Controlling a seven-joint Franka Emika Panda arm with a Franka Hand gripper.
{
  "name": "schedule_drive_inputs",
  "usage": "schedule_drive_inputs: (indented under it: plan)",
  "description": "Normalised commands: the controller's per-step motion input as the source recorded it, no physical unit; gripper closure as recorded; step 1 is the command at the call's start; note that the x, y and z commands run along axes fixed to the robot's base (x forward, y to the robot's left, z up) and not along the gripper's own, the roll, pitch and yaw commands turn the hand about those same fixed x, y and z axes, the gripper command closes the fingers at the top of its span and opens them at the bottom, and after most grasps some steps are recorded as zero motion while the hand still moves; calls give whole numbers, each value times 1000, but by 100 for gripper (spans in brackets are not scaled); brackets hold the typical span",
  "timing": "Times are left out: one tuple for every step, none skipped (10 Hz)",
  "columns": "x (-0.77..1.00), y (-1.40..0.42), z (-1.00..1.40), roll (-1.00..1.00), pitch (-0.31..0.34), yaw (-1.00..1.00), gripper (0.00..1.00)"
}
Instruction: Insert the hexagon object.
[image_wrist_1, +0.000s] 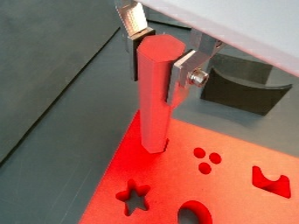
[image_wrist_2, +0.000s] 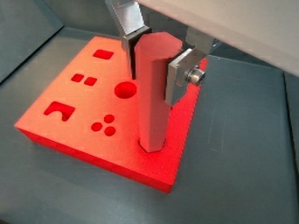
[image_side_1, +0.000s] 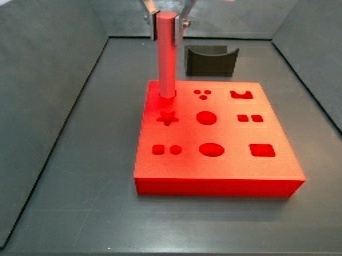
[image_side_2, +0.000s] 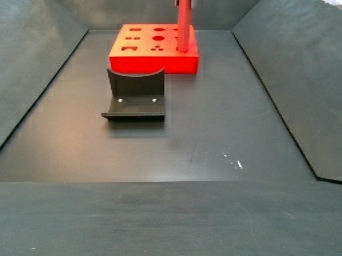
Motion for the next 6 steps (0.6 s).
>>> schedule_drive_inputs:
  plan:
    - [43,-71,-366,133,-60,111,100]
    - [0,-86,-483,217,-14,0,100]
    - [0,-100,-517,237,-3,0,100]
    - [51,-97,-517,216,-9,0,100]
    - [126,-89,-540,193,0,0,100]
    - [83,-71,-671,211,0,0,100]
